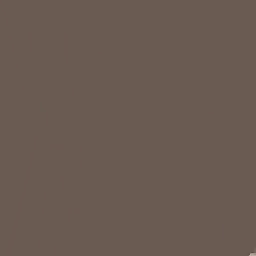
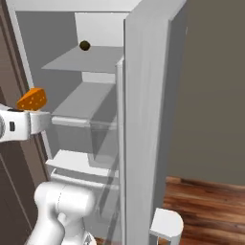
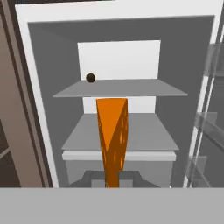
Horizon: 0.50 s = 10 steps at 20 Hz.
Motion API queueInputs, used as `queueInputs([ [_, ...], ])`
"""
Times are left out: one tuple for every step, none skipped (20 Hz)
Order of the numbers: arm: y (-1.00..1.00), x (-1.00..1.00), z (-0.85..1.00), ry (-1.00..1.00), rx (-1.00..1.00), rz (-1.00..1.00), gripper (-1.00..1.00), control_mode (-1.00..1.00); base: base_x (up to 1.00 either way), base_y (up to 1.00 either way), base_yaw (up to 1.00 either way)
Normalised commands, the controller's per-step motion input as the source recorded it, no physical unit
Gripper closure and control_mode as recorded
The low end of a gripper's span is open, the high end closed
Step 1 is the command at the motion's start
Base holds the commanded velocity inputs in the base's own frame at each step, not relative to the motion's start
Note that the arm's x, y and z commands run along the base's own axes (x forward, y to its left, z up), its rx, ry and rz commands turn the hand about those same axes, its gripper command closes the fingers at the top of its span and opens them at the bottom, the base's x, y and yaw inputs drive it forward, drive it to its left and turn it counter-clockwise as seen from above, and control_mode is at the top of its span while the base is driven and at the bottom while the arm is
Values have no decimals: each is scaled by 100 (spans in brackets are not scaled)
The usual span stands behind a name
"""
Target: Pick the cheese from the fridge and the cheese grater from the cabinet and place them next to the salad bowl.
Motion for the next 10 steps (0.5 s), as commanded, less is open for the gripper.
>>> queueInputs([
  [0, 0, 0, 0, 0, 0, 100, 100, -100, 0, -1],
  [0, 0, 0, 0, 0, 0, 100, 100, -100, 0, -2],
  [0, 0, 0, 0, 0, 0, 100, 100, -100, 0, -2],
  [0, 0, 0, 0, 0, 0, 100, 100, -100, 0, -3],
  [0, 0, 0, 0, 0, 0, 100, 100, -100, 0, -4],
  [0, 0, 0, 0, 0, 0, 100, 100, -100, 0, -6],
  [0, 0, 0, 0, 0, 0, 100, 100, -100, 0, -7],
  [0, 0, 0, 0, 0, 0, 100, 100, -100, -1, -9],
  [0, 0, 0, 0, 0, 0, 100, 100, -100, 0, -9],
  [0, 0, 0, 0, 0, 0, 100, 100, -100, -3, -10],
])
